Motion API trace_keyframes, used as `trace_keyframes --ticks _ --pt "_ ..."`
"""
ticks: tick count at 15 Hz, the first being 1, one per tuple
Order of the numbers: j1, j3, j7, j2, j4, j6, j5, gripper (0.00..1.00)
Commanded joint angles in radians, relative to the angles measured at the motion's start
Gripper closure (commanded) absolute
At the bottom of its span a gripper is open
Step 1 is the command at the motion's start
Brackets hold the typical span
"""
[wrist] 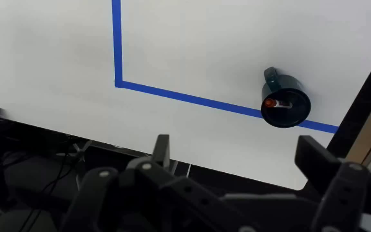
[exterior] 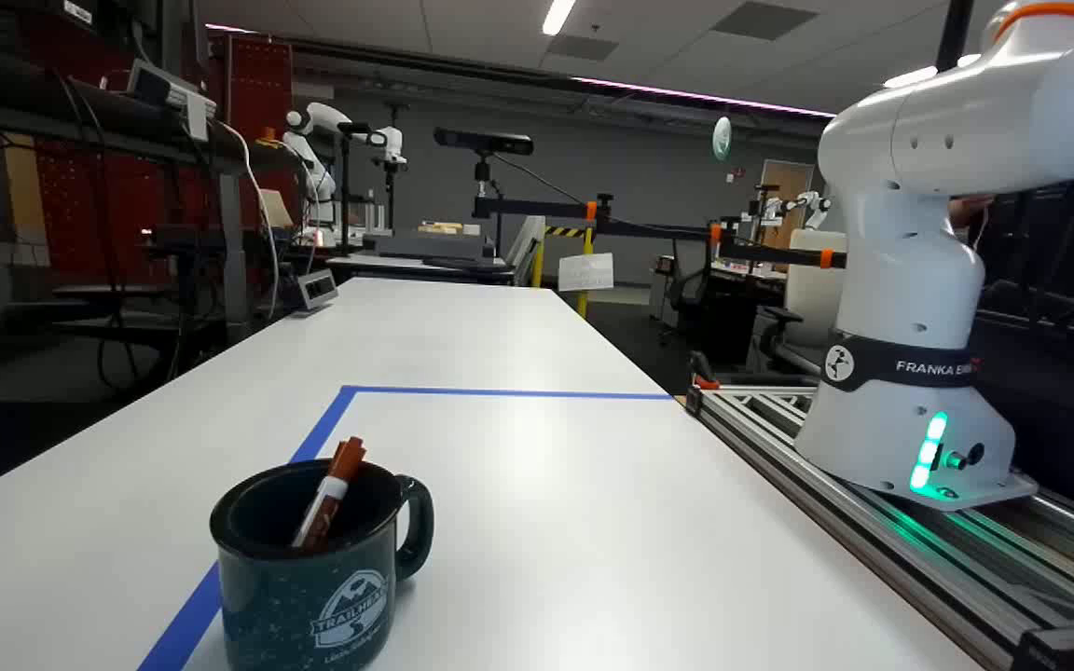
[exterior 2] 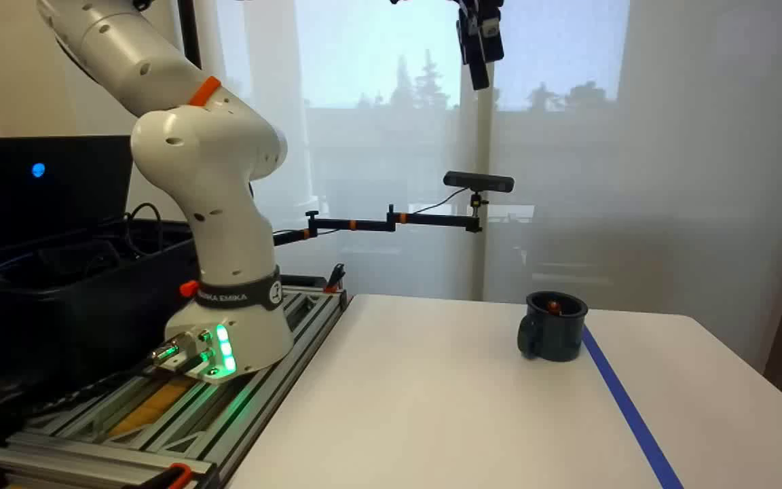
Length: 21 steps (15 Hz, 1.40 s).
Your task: Remove the marker from the cup
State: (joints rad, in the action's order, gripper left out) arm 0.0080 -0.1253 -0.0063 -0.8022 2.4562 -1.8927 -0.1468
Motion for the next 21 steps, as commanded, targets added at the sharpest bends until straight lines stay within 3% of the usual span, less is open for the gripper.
trace_keyframes --ticks 1,7,9,16,21 --pt "0.017 0.012 0.010 0.002 -0.003 0.003 -0.011 0.00" --pt "0.017 0.012 0.010 0.001 -0.003 0.003 -0.011 0.00" --pt "0.019 0.022 0.003 0.039 0.015 -0.059 -0.010 0.00" --pt "0.118 0.122 -0.263 0.301 0.022 -0.268 0.050 0.00" --pt "0.157 0.126 -0.411 0.463 0.002 -0.331 0.082 0.00"
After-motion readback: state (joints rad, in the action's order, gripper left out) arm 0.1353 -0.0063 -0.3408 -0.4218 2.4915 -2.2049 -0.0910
